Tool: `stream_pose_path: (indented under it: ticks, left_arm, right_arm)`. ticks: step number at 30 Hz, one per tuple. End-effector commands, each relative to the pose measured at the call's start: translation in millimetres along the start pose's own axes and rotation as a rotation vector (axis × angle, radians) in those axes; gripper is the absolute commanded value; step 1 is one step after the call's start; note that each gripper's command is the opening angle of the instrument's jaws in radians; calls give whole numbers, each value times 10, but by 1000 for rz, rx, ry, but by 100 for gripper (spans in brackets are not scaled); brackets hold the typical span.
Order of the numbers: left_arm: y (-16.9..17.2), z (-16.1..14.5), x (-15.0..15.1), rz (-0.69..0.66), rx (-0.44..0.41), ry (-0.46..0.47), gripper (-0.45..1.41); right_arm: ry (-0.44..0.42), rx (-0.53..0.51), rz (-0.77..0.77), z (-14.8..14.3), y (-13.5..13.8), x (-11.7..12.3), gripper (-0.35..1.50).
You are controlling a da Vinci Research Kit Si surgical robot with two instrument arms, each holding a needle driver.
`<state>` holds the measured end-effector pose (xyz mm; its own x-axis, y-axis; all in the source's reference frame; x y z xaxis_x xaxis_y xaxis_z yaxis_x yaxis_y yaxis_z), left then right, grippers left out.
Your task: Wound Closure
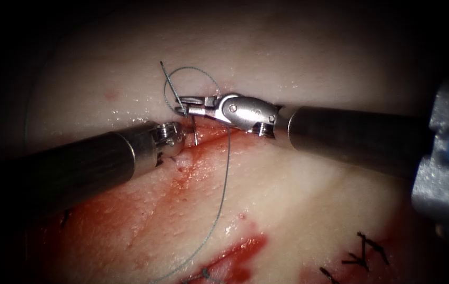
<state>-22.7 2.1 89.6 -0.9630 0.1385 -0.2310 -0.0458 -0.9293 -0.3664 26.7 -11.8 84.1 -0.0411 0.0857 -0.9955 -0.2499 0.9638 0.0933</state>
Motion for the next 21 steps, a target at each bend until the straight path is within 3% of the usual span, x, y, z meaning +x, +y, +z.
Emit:
stream_pose_path:
  ticks: [1,12,17,21]
  left_arm:
    - [-9,2,6,0,4,7,108]
    - [-9,-22,17,-43,89,98,98]
    - [0,-41,15,-63,133,112,64]
    - [9,-56,15,-83,151,135,53]
  right_arm:
    - [4,-3,-1,10,0,-1,-35]
    - [13,-30,45,15,2,7,-35]
    - [21,-29,75,16,3,10,-35]
    - [28,-27,98,16,4,8,-35]
